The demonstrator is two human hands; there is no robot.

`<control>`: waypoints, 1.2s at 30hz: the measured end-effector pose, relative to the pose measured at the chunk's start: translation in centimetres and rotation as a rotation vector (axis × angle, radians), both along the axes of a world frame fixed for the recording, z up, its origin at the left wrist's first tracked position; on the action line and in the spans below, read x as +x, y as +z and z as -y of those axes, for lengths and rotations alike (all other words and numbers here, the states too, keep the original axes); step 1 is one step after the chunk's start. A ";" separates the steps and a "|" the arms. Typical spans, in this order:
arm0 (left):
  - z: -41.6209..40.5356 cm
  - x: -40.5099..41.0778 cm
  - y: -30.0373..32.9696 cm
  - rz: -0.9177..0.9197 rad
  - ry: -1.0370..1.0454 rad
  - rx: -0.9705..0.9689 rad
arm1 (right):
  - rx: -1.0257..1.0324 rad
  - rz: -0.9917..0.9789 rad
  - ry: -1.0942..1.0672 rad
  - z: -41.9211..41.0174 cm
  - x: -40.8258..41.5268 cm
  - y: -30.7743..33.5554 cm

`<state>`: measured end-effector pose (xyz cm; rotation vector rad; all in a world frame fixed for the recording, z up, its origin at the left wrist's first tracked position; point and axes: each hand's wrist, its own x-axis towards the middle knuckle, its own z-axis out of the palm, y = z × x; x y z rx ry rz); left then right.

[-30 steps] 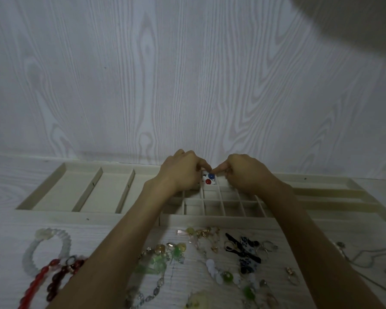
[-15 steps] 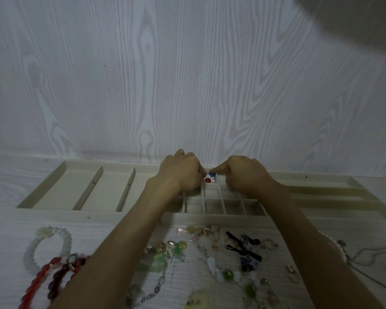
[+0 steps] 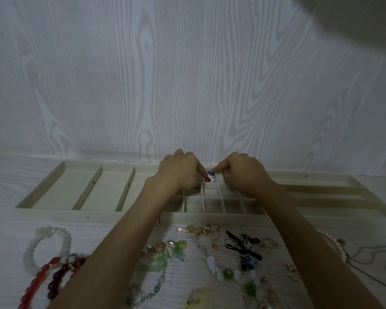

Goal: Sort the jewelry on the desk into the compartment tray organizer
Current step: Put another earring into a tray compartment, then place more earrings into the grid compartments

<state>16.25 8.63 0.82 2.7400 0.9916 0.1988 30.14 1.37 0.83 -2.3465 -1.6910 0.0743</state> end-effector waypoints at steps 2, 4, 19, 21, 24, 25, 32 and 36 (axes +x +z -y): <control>-0.1 0.0 -0.1 0.004 0.000 -0.003 | -0.010 0.000 -0.008 -0.1 0.1 -0.2; -0.3 0.0 -0.2 0.012 -0.002 -0.016 | 0.009 -0.012 -0.007 -0.2 0.2 -0.4; 2.0 -4.1 2.3 0.247 0.013 -0.135 | -0.017 -0.211 0.118 7.9 -1.3 5.1; 4.0 -5.5 2.1 0.282 0.010 -0.151 | -0.060 -0.221 0.139 10.3 -2.4 4.9; 7.0 -7.4 0.8 0.399 0.034 -0.168 | -0.113 -0.264 0.174 13.4 -3.9 3.9; 7.8 -7.9 0.2 0.447 0.037 -0.190 | -0.115 -0.277 0.182 14.1 -4.2 3.5; 10.9 -10.3 -1.9 0.623 -0.084 -0.482 | 0.014 -0.325 0.288 17.0 -7.5 0.6; 10.7 -12.2 -1.5 0.562 -0.217 -0.570 | -0.028 -0.271 0.371 16.6 -9.4 -0.5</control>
